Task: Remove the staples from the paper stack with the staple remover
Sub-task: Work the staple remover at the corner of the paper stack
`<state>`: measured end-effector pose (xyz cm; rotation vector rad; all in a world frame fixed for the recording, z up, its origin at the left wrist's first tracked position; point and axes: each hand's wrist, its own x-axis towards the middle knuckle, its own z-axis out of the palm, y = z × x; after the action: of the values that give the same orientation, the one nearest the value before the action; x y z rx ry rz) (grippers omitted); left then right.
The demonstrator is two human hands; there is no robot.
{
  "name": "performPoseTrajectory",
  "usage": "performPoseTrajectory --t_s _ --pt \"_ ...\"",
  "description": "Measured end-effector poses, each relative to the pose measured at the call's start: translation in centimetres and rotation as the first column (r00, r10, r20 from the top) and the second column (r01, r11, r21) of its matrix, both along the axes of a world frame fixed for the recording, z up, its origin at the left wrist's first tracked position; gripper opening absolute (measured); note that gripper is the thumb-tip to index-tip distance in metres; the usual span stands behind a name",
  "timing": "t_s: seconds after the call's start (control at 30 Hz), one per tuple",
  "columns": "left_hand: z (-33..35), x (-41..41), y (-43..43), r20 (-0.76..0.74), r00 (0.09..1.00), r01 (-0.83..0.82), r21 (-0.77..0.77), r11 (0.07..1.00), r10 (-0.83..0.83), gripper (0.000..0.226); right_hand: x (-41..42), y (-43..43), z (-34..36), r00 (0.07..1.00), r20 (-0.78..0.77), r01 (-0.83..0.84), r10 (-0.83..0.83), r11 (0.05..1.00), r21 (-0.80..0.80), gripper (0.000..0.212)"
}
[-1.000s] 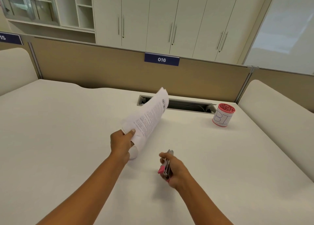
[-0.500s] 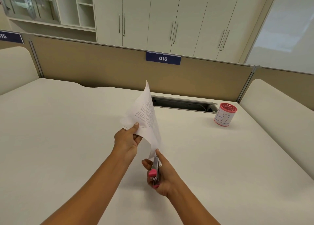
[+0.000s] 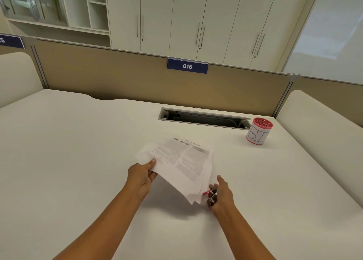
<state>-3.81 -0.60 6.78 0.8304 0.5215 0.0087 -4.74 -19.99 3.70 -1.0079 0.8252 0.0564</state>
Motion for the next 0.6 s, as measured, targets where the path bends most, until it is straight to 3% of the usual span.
performPoseTrajectory --t_s 0.17,0.3,0.4,0.5,0.6 --pt "-1.9 -0.2 0.4 -0.095 0.994 0.064 0.146 0.987 -0.051 0.035 0.4 -1.6 0.3 1.0 -0.006 -0.013 0.012 0.988 -0.156 0.027" --pt "-3.1 -0.3 0.1 -0.161 0.984 0.112 0.273 0.955 -0.069 0.031 0.1 -0.7 0.7 0.978 -0.001 -0.199 0.207 0.936 -0.289 0.023" --pt "-3.5 -0.7 -0.2 -0.196 0.97 0.205 0.351 0.914 -0.142 0.02 -0.3 0.8 1.0 0.904 -0.039 -0.402 0.425 0.817 -0.414 0.021" --pt "-4.1 -0.9 -0.3 -0.21 0.968 0.213 0.416 0.884 -0.135 0.026 -1.0 2.3 1.0 0.78 -0.082 -0.561 0.621 0.635 -0.53 0.011" --pt "-4.5 -1.0 -0.5 -0.207 0.974 0.176 0.464 0.868 -0.087 0.027 -1.8 3.4 0.5 0.69 -0.085 -0.605 0.719 0.507 -0.614 0.027"
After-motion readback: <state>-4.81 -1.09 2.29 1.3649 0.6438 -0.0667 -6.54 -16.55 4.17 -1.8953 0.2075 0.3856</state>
